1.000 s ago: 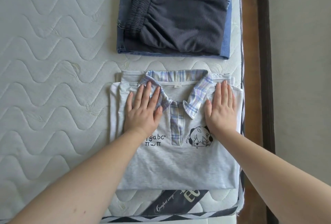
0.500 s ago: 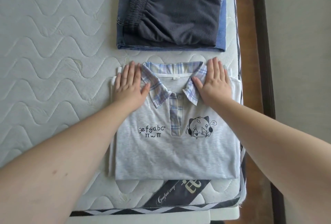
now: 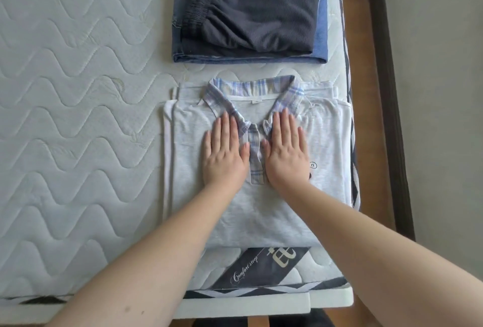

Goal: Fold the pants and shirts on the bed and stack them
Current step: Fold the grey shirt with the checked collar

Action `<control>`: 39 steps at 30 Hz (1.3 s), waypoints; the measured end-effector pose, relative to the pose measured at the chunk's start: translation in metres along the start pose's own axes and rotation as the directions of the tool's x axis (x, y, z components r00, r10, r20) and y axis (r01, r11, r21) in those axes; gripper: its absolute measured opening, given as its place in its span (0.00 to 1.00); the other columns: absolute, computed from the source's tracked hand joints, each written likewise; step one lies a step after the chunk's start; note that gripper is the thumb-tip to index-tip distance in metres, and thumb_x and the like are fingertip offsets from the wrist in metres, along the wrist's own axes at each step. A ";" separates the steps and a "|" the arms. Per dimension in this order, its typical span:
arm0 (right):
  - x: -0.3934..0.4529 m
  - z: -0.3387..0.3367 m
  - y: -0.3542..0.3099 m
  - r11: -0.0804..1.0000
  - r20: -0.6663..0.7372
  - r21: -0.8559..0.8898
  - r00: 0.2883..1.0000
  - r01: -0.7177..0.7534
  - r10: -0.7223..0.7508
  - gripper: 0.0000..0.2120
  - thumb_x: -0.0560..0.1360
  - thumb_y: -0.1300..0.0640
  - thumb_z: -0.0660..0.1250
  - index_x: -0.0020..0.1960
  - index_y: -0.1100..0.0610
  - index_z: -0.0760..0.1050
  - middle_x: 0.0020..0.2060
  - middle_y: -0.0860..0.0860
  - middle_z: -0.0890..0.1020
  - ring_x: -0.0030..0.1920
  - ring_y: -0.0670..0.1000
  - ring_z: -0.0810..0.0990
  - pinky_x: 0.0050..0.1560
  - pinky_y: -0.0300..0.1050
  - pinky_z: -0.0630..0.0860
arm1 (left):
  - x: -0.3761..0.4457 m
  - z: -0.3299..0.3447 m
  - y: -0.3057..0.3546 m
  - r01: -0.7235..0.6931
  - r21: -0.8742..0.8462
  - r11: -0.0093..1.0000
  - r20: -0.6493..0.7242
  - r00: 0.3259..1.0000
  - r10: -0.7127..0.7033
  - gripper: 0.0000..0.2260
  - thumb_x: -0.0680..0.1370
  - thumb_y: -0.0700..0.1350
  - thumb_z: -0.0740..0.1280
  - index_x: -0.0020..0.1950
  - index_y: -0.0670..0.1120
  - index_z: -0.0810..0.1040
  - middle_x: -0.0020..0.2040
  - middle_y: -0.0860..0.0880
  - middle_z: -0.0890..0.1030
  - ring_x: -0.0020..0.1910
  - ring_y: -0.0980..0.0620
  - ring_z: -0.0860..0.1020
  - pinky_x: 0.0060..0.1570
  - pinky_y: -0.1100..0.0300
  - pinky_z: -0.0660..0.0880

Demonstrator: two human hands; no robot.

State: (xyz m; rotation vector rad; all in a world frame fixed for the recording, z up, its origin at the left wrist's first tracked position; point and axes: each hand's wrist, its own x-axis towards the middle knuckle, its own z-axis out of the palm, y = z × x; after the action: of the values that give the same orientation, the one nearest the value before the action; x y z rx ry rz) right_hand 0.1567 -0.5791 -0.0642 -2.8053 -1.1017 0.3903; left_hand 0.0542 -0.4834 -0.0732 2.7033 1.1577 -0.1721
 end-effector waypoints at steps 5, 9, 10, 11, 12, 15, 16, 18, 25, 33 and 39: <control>-0.007 0.005 -0.003 0.999 0.028 -0.030 0.999 -0.023 0.024 0.29 0.83 0.45 0.40 0.80 0.54 0.38 0.80 0.50 0.41 0.79 0.47 0.39 0.78 0.48 0.37 | -0.029 0.004 0.002 -0.050 0.004 0.999 0.004 0.999 0.050 0.27 0.83 0.55 0.44 0.81 0.46 0.47 0.81 0.45 0.52 0.80 0.49 0.52 0.78 0.48 0.49; -0.049 0.003 -0.002 0.999 0.049 0.034 0.998 0.036 -0.038 0.27 0.84 0.48 0.45 0.81 0.53 0.43 0.80 0.49 0.45 0.79 0.47 0.41 0.78 0.48 0.40 | -0.061 0.000 0.009 -0.086 0.010 0.996 0.032 0.996 0.085 0.27 0.83 0.55 0.46 0.81 0.49 0.53 0.81 0.47 0.54 0.80 0.49 0.53 0.77 0.47 0.52; -0.061 0.004 0.001 0.999 0.055 0.036 0.998 0.036 -0.038 0.27 0.84 0.49 0.46 0.81 0.53 0.45 0.80 0.49 0.47 0.79 0.47 0.43 0.78 0.48 0.41 | -0.069 0.001 0.012 -0.105 0.010 0.994 0.054 0.993 0.105 0.26 0.83 0.55 0.45 0.81 0.50 0.54 0.81 0.48 0.53 0.80 0.49 0.52 0.77 0.46 0.51; -0.073 0.005 0.004 0.999 0.061 0.024 0.998 0.032 -0.034 0.27 0.84 0.49 0.47 0.81 0.54 0.47 0.80 0.49 0.49 0.79 0.48 0.44 0.78 0.48 0.42 | -0.074 0.001 0.015 -0.127 0.004 0.992 0.077 0.989 0.126 0.26 0.83 0.55 0.45 0.81 0.50 0.53 0.81 0.49 0.52 0.80 0.50 0.51 0.77 0.46 0.50; -0.082 0.005 0.008 0.999 0.061 0.009 0.998 0.030 -0.031 0.26 0.84 0.49 0.47 0.80 0.54 0.49 0.80 0.50 0.51 0.79 0.49 0.46 0.78 0.48 0.43 | -0.078 0.001 0.018 -0.145 -0.002 0.989 0.093 0.985 0.144 0.26 0.83 0.55 0.44 0.81 0.51 0.52 0.82 0.51 0.51 0.80 0.50 0.49 0.77 0.46 0.49; -0.101 0.004 0.016 1.000 0.046 0.002 0.999 0.025 -0.025 0.27 0.82 0.48 0.44 0.79 0.55 0.56 0.78 0.51 0.57 0.79 0.50 0.51 0.78 0.50 0.47 | -0.082 0.004 0.027 -0.163 0.002 0.987 0.119 0.980 0.161 0.27 0.83 0.55 0.42 0.82 0.51 0.47 0.82 0.53 0.47 0.80 0.53 0.46 0.78 0.47 0.45; -0.104 0.004 0.018 1.000 0.040 0.004 0.999 0.025 -0.025 0.27 0.82 0.48 0.44 0.79 0.55 0.57 0.78 0.52 0.58 0.78 0.50 0.53 0.78 0.50 0.48 | -0.082 0.005 0.029 -0.168 0.011 0.986 0.127 0.978 0.166 0.27 0.82 0.55 0.41 0.82 0.50 0.46 0.82 0.53 0.46 0.80 0.53 0.45 0.78 0.48 0.44; -0.107 0.004 0.021 0.999 0.052 -0.004 0.998 0.036 -0.035 0.28 0.82 0.47 0.42 0.79 0.55 0.56 0.78 0.51 0.57 0.78 0.49 0.52 0.78 0.50 0.47 | -0.082 0.007 0.029 -0.181 0.021 0.983 0.132 0.975 0.177 0.27 0.83 0.55 0.42 0.82 0.49 0.45 0.82 0.53 0.46 0.80 0.53 0.45 0.78 0.49 0.43; -0.126 0.004 0.030 1.000 0.065 0.017 0.998 0.022 -0.023 0.28 0.83 0.48 0.50 0.80 0.55 0.52 0.79 0.51 0.53 0.79 0.49 0.48 0.78 0.49 0.45 | -0.120 0.008 0.009 -0.094 -0.033 0.995 0.065 0.993 0.096 0.29 0.83 0.55 0.48 0.81 0.43 0.52 0.81 0.45 0.53 0.80 0.49 0.53 0.78 0.50 0.51; -0.191 -0.001 0.088 0.984 0.214 -0.113 0.971 0.135 -0.109 0.32 0.83 0.41 0.47 0.80 0.56 0.44 0.79 0.56 0.46 0.79 0.55 0.44 0.79 0.52 0.47 | -0.191 -0.003 -0.079 0.003 -0.027 1.000 0.087 0.996 -0.001 0.28 0.83 0.54 0.51 0.79 0.39 0.59 0.79 0.40 0.59 0.78 0.42 0.60 0.75 0.45 0.60; -0.246 -0.034 0.098 0.951 0.431 -0.201 0.893 0.233 -0.127 0.33 0.82 0.48 0.57 0.80 0.60 0.48 0.79 0.60 0.53 0.79 0.59 0.53 0.77 0.53 0.53 | -0.237 -0.036 -0.096 -0.011 0.058 0.998 0.416 0.909 -0.014 0.32 0.82 0.52 0.58 0.81 0.41 0.49 0.81 0.44 0.47 0.80 0.48 0.48 0.78 0.52 0.48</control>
State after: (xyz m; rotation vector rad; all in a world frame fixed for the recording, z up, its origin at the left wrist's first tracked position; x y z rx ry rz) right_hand 0.0567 -0.8180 -0.0010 -2.8655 -1.5861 0.9214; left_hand -0.1775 -0.5767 -0.0074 2.5315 1.0340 -0.7540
